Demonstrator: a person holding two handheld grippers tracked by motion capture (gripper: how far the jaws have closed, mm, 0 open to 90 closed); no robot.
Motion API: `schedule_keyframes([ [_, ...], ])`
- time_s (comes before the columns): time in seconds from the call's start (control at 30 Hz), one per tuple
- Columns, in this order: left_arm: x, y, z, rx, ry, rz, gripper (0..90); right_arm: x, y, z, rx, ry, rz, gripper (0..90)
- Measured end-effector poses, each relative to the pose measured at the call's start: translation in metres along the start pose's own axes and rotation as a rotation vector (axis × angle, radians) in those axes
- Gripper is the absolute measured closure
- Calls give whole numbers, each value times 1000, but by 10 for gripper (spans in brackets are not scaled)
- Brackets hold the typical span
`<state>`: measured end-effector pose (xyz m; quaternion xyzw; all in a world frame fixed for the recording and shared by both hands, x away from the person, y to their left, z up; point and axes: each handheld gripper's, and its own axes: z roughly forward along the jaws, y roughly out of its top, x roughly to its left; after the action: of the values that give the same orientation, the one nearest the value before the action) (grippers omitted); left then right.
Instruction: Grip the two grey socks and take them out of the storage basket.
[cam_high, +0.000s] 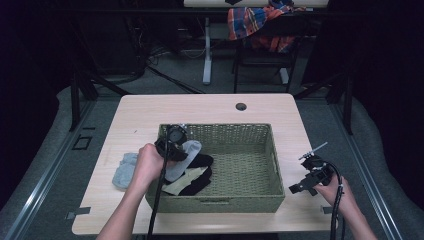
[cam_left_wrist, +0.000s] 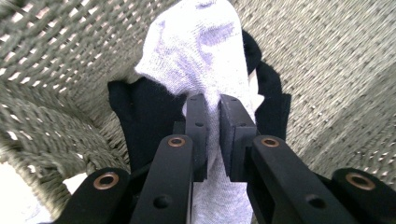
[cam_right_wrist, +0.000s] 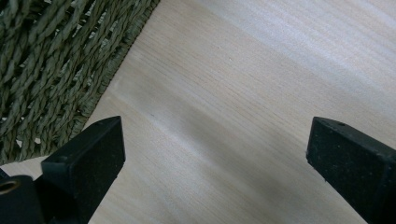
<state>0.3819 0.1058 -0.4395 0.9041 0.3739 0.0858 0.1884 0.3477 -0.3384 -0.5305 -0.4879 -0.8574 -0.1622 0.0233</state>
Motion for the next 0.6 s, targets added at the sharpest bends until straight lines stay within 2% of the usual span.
schedule_keyframes([
  [0.2,3,-1,-17,-51,2,-16,833,0,0,0,3,0,-2,41],
  [0.4,9,-4,-34,-83,8,-27,833,-1,0,-1,9,-2,-7,41],
  [0.6,11,-8,-54,-124,32,-31,832,0,0,1,-2,0,4,42],
])
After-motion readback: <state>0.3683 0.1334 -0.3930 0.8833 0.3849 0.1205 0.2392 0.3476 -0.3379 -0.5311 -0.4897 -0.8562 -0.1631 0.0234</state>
